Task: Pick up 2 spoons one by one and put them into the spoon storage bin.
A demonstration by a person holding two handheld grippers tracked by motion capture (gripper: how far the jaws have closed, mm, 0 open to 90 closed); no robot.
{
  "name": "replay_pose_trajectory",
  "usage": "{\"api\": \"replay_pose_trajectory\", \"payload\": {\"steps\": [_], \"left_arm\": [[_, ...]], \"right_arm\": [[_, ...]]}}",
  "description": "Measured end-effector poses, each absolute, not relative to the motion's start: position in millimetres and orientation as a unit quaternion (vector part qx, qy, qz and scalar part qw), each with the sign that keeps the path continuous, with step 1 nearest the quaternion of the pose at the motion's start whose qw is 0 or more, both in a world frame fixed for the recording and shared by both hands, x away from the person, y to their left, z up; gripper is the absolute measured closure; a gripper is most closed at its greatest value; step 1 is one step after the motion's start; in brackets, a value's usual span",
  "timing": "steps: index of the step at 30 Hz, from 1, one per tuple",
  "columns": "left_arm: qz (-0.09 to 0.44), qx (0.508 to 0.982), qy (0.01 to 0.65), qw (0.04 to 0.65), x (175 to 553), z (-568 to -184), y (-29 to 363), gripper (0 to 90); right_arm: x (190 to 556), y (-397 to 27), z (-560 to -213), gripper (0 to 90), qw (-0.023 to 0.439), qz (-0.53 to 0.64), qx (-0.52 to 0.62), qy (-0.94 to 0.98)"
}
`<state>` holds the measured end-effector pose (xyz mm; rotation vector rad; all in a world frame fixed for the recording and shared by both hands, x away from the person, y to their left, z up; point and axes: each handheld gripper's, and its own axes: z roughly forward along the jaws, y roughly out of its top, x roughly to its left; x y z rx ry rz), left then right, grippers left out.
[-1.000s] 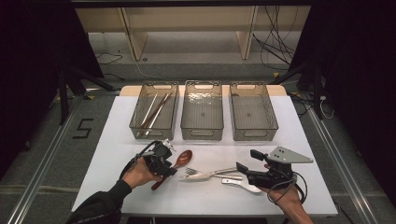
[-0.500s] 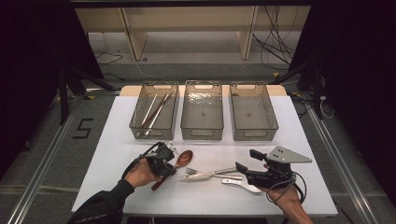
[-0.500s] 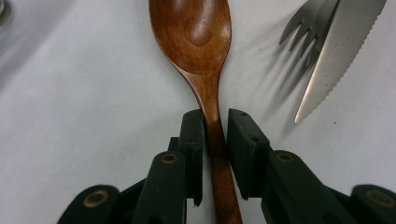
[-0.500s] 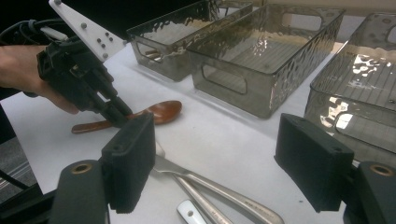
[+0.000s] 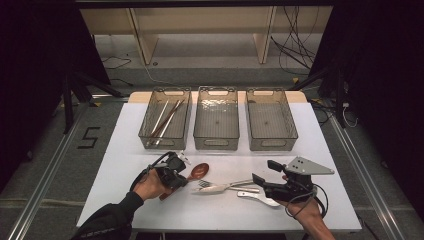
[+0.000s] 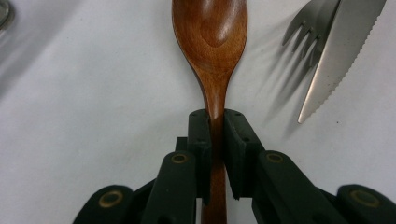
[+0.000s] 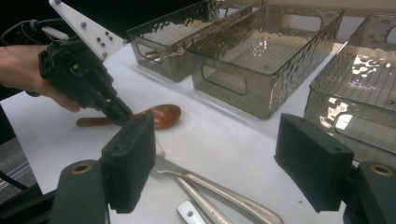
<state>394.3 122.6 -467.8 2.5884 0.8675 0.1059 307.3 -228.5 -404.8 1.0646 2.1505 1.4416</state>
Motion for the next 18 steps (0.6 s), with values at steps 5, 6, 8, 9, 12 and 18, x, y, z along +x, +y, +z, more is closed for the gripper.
{"api": "replay_pose_trajectory", "payload": {"steps": [5,6,8,9,12,18], "left_arm": [[0.038,0.924,0.316,0.211,396,-468,125,81.3],[0.037,0.925,0.315,0.211,396,-466,126,81.3],[0.038,0.922,0.317,0.217,397,-465,128,81.3],[0.037,0.92,0.32,0.222,397,-464,129,81.3],[0.038,0.918,0.323,0.228,398,-460,133,81.3],[0.029,0.907,0.329,0.259,400,-450,141,81.3]], "right_arm": [[307,-229,-405,29.6,0.17,0.508,0.375,0.757],[307,-229,-405,29.6,0.17,0.508,0.375,0.757],[307,-229,-405,29.6,0.17,0.508,0.375,0.757],[307,-229,-405,29.6,0.17,0.508,0.375,0.756],[307,-229,-405,29.6,0.17,0.508,0.375,0.757],[307,-229,-405,29.6,0.169,0.509,0.375,0.756]]}}
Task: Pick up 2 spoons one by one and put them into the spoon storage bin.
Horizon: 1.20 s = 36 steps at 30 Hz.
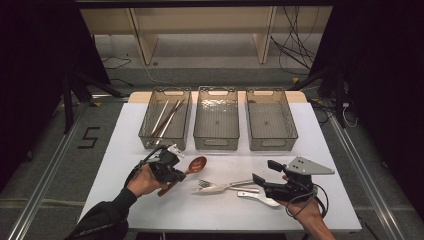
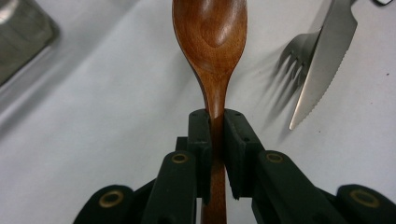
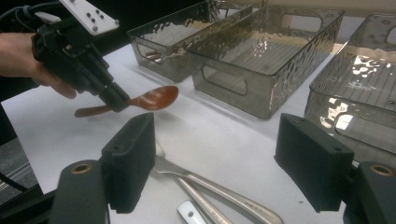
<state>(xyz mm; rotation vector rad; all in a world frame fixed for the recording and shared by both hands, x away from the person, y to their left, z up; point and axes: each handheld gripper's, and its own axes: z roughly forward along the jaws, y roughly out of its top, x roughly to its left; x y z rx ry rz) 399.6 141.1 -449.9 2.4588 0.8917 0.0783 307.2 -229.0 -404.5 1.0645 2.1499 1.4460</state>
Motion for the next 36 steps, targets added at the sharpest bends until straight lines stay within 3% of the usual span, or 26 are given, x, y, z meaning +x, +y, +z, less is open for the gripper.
{"api": "replay_pose_trajectory", "payload": {"steps": [19,36], "left_arm": [[0.034,0.874,0.342,0.345,404,-422,147,81.3],[0.046,0.852,0.353,0.384,424,-407,142,81.2]], "right_arm": [[309,-230,-406,29.6,0.167,0.509,0.379,0.754],[309,-230,-405,29.6,0.168,0.509,0.379,0.754]]}}
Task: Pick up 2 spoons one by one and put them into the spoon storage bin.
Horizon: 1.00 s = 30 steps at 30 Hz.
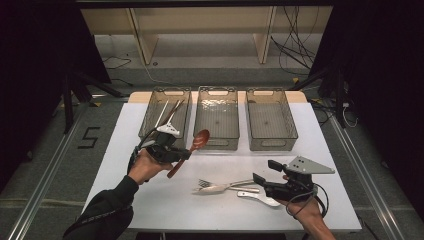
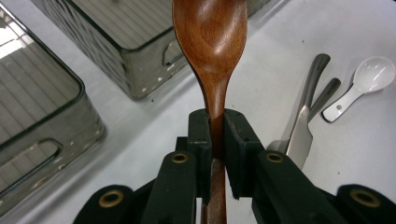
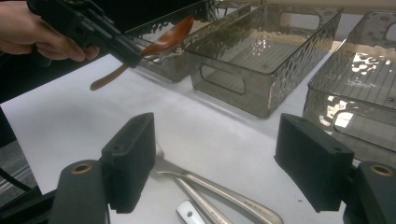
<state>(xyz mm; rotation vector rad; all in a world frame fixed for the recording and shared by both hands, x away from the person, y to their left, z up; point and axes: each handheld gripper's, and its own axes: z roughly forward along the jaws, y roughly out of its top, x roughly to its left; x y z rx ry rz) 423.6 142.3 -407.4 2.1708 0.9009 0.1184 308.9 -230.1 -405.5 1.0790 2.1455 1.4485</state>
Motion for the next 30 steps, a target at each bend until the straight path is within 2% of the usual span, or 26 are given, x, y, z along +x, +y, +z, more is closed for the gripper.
{"api": "replay_pose_trajectory", "payload": {"steps": [30], "left_arm": [[0.082,0.804,0.387,0.444,486,-366,117,81.2]], "right_arm": [[309,-231,-405,29.6,0.166,0.511,0.379,0.754]]}}
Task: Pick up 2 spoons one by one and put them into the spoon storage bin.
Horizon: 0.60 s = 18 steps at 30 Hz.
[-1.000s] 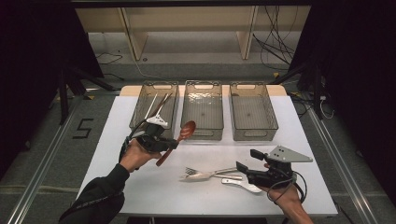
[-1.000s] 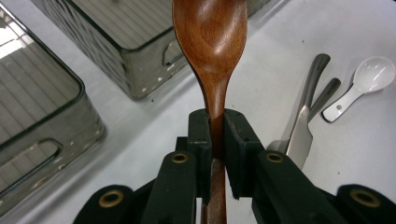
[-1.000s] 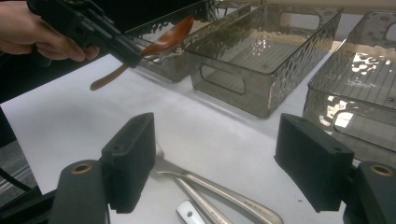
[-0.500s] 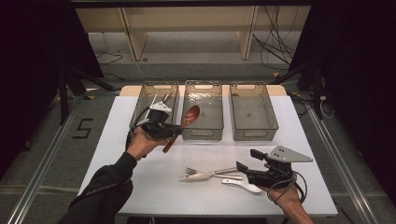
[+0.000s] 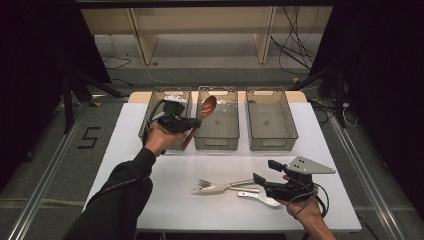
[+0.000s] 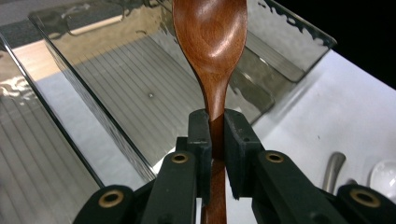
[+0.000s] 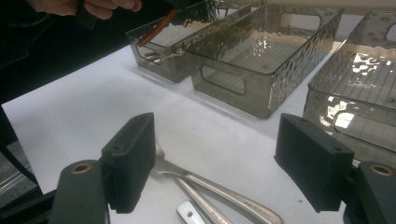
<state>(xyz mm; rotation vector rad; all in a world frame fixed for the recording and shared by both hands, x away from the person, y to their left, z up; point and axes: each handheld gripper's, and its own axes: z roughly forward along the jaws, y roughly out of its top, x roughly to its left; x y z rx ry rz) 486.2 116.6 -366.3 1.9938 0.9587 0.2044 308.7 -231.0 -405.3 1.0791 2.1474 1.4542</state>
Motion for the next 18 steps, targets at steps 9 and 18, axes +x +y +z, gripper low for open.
{"api": "replay_pose_trajectory", "payload": {"steps": [9,18], "left_arm": [[0.088,0.793,0.398,0.453,506,-365,109,81.2],[0.095,0.785,0.408,0.456,524,-366,101,81.2]], "right_arm": [[309,-232,-405,29.6,0.166,0.512,0.378,0.753],[309,-231,-405,29.6,0.164,0.512,0.376,0.755]]}}
